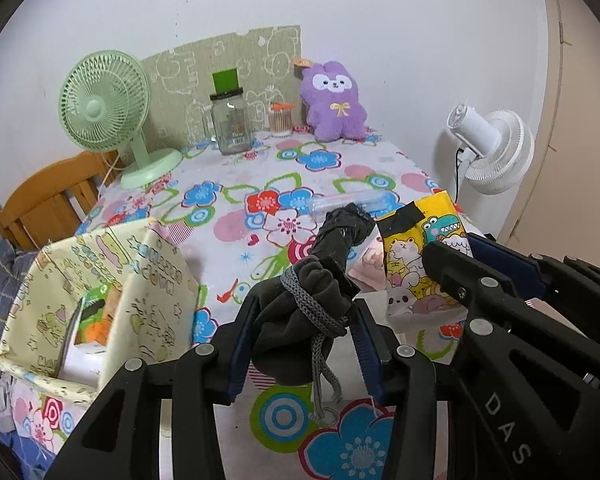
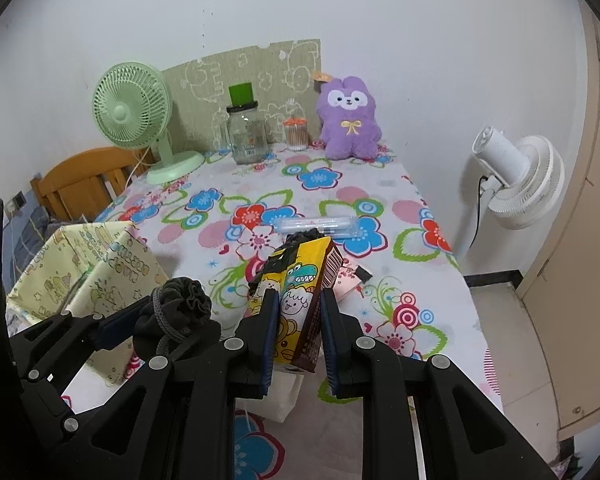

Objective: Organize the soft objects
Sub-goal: 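Lift the gray bag with the left tool while the right tool lifts the snack box, then carry the gray bag and snack box over the yellow fabric box with both tools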

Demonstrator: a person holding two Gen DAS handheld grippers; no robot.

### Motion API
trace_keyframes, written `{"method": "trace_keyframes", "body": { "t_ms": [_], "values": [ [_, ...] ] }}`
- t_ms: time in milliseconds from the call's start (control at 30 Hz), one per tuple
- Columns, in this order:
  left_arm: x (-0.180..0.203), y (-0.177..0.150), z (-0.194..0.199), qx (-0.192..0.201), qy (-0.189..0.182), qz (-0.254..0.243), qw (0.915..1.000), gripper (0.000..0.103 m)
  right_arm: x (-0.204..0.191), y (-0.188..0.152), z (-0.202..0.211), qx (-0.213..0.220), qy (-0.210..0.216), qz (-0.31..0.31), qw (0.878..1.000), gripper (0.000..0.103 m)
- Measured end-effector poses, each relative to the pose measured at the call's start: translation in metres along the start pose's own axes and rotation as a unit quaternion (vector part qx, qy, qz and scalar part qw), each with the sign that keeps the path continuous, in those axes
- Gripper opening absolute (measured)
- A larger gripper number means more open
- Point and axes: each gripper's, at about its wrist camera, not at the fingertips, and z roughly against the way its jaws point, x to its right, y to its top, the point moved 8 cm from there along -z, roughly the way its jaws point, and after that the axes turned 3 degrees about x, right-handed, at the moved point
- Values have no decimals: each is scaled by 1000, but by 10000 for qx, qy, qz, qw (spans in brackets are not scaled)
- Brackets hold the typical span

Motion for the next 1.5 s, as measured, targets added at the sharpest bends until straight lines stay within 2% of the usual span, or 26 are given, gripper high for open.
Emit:
{"method": "trace_keyframes", "body": {
  "t_ms": [700, 1500],
  "values": [
    [-16, 31, 49, 522, 9, -106, 9986, 47, -22, 35, 47, 435, -47, 143, 9989, 23],
    [-73, 38, 60, 616, 199, 91, 9979, 47, -81, 53, 42, 425, 260, 407, 9979, 23]
  ]
}}
